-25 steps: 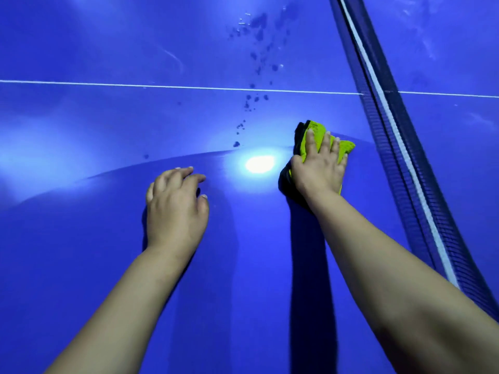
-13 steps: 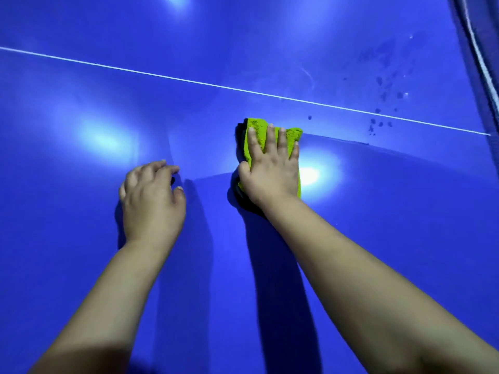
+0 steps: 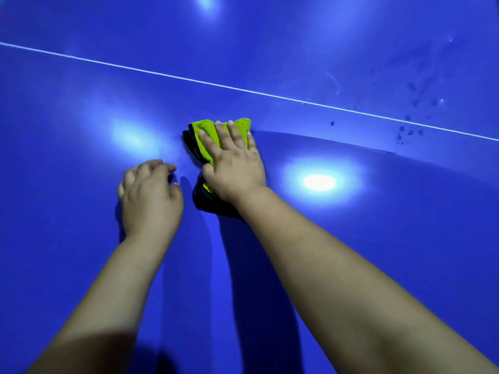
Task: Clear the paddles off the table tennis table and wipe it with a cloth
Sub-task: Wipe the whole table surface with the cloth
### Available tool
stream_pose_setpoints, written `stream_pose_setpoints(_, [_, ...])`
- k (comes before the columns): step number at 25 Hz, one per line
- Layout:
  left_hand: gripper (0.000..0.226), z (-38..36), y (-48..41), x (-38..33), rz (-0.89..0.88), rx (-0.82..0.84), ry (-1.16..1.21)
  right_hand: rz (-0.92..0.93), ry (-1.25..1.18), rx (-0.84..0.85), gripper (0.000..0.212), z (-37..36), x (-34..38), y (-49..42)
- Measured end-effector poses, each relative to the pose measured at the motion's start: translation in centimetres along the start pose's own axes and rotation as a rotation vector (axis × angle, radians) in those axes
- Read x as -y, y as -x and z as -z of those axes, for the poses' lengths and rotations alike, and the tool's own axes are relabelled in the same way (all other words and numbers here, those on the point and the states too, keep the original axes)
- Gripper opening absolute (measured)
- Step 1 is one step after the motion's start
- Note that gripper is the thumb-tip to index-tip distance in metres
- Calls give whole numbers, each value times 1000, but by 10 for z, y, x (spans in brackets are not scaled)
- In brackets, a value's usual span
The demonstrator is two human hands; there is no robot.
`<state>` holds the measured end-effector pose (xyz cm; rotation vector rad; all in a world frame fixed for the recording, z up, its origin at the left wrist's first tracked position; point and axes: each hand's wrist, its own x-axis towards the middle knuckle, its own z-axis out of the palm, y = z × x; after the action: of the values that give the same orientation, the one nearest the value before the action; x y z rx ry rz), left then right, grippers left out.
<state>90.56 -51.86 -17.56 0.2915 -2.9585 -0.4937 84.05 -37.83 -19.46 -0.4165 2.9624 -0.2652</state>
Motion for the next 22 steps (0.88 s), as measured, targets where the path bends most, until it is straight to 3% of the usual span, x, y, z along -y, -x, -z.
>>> stream_pose_setpoints(9, [31, -57, 24, -177, -261, 89, 113, -404, -57, -86, 65, 40, -221, 92])
stream_pose_setpoints(13, [28, -96, 56, -279, -470, 140, 154, -590, -87, -128, 65, 59, -334, 161])
stream_pose_setpoints(17, [28, -129, 80, -362, -569, 167, 208, -773, -84, -149, 63, 74, -434, 231])
stream_pose_setpoints(22, [28, -149, 82, -400, -634, 172, 242, -906, -412, -228, 63, 92, -493, 253])
